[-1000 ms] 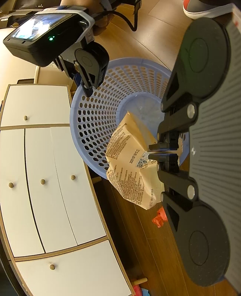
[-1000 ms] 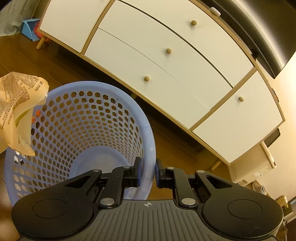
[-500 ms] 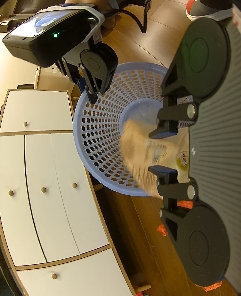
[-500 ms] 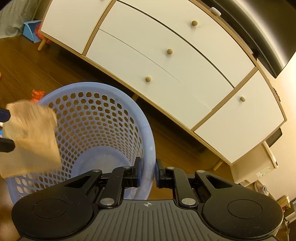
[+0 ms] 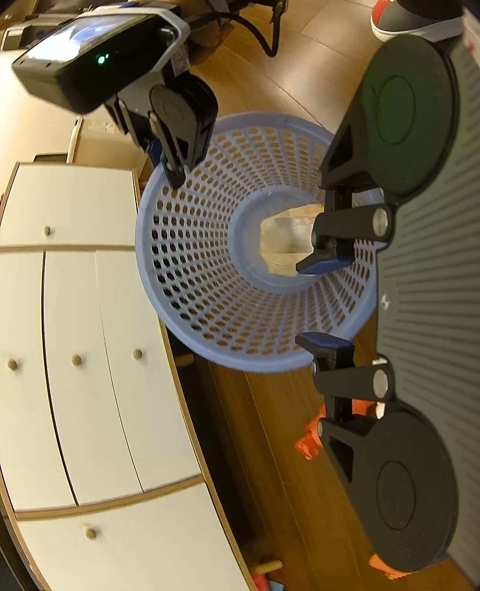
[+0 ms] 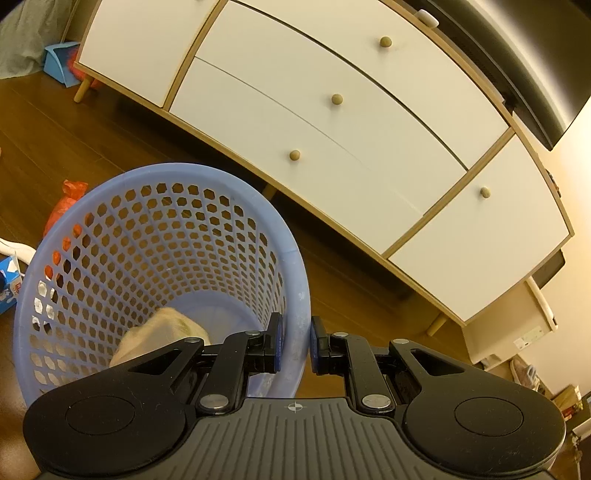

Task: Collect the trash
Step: 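Move the open left tool back down to the blue face mask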

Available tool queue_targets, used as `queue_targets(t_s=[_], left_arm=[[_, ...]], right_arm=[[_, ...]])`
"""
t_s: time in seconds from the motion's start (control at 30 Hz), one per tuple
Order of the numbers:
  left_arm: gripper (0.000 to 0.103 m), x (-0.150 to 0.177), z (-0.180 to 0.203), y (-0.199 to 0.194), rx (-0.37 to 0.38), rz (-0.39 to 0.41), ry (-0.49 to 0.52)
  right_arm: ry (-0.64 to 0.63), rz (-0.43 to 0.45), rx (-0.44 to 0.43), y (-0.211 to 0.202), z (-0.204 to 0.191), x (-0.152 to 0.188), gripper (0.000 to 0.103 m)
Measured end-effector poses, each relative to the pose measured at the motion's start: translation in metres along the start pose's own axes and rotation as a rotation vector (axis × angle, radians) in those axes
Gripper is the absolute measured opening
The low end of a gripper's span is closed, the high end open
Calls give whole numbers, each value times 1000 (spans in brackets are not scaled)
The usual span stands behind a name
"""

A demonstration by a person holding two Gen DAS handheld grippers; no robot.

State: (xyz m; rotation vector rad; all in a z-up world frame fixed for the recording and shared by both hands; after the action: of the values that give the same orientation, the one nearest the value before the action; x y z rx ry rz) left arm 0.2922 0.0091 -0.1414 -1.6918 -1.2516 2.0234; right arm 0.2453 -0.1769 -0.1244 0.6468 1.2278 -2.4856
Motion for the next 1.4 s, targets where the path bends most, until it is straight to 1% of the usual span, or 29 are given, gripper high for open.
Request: queue_targets(t_s=[0.3,0.9,0.93,1.0,1.1,1.2,1.23,1.33,1.4], left_arm=[[29,24,-38,-9,-75,-46,-109],[30,65,-101,-27,-224,-105,-258],[32,72,-105,-31,-240,-106,-270],[32,88,-114,-38,-281,-117,-309],[32,130,-133,-54,-357,-158,-433],[32,176,-148,-67,-386,-220,-543],[32,192,-152,-71,-409,-242,-569],[33,226,-157,-78,-471,-290,-608],[33,242,-157,-73,-472,-326,-614]], right_arm=[[2,2,-1,1,0,0,11],[-10,7,-3,-1,0,1,11],[-12,7,-4,-1,0,1,11],[-11,6,-7,0,1,2,11],[-10,6,-8,0,1,2,11],[-12,7,-9,0,2,2,11],[-13,8,-10,0,2,2,11],[-13,8,-7,1,2,2,11],[-13,7,-8,1,1,2,11]])
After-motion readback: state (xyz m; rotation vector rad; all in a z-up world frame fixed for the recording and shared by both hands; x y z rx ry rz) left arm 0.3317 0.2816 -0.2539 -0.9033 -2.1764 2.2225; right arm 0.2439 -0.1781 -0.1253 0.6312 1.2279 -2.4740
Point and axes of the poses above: each gripper's, at about its wrist camera, not at the fingertips, and y roughly the way its jaws point, z to its right, x to its underside, the point moved 6 cm from there along y, roughly the way its jaws point, and after that the axes turned 9 degrees about -z, right-handed, at the moved point
